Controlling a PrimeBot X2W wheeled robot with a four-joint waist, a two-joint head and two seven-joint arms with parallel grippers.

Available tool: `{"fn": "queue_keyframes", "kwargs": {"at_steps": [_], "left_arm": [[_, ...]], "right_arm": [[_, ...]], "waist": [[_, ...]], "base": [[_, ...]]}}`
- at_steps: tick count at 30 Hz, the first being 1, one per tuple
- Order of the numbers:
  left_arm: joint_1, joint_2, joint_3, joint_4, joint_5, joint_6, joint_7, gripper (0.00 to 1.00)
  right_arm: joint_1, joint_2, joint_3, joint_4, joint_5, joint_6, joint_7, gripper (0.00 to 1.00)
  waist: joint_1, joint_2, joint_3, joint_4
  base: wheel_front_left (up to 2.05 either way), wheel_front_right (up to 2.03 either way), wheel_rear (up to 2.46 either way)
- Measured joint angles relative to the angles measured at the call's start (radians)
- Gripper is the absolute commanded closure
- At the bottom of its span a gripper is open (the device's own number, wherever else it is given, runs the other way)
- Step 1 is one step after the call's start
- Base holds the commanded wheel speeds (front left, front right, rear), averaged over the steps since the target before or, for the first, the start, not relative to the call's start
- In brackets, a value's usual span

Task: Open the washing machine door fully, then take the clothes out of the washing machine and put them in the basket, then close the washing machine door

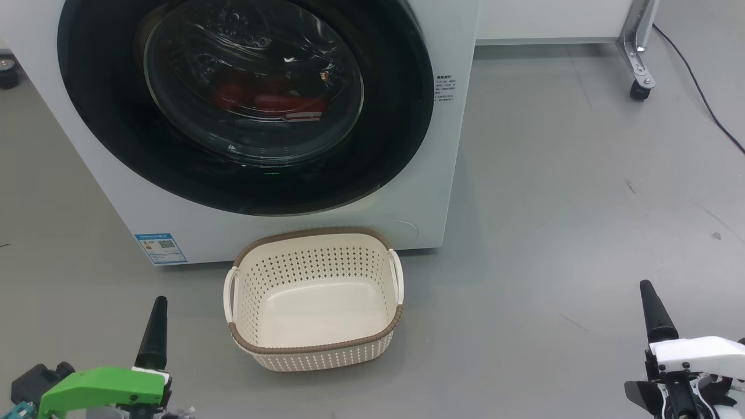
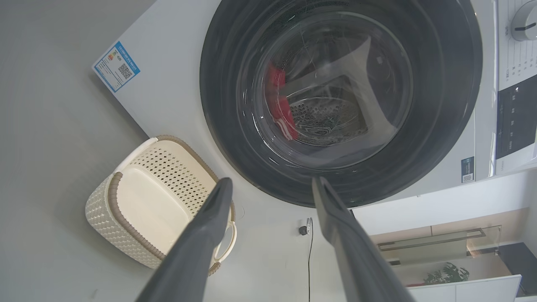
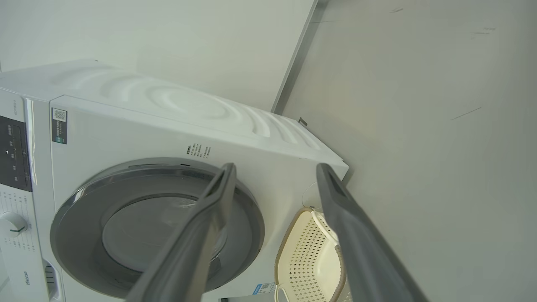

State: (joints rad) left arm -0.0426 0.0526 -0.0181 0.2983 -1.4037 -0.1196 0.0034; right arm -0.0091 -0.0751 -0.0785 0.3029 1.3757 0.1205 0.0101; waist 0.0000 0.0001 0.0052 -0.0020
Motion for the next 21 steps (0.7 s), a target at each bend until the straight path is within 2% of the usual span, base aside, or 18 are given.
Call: {"fn": "queue_keyframes", "kwargs": {"at_steps": [8,10,21], "left_arm": [[-0.015,0.027,-0.033,-0.001,0.144,0.010,-0.030,0.00],[-0.021,0.028,-0.034,-0.007,0.177,0.014,-0.038,0.00],[-0.021,0.029,-0.059,-0.033,0.369,0.045,-0.076,0.00]], "right_arm": [[-0.003,-0.034,0.039,-0.005,-0.139,-0.012,-0.034,0.00],[-0.003,-0.043,0.051,-0.006,-0.176,-0.026,-0.043,0.00],[-0.010,-0.072,0.118,-0.012,-0.372,-0.055,-0.080,0.00]], "waist": [[0.0000,0.0000,0.001,0.000],[0.0000,0.0000,0.001,0.000],[0.0000,0.0000,0.000,0.000]], "base": [[0.00,0.00,0.00],[0.00,0.00,0.00],[0.00,0.00,0.00]]}}
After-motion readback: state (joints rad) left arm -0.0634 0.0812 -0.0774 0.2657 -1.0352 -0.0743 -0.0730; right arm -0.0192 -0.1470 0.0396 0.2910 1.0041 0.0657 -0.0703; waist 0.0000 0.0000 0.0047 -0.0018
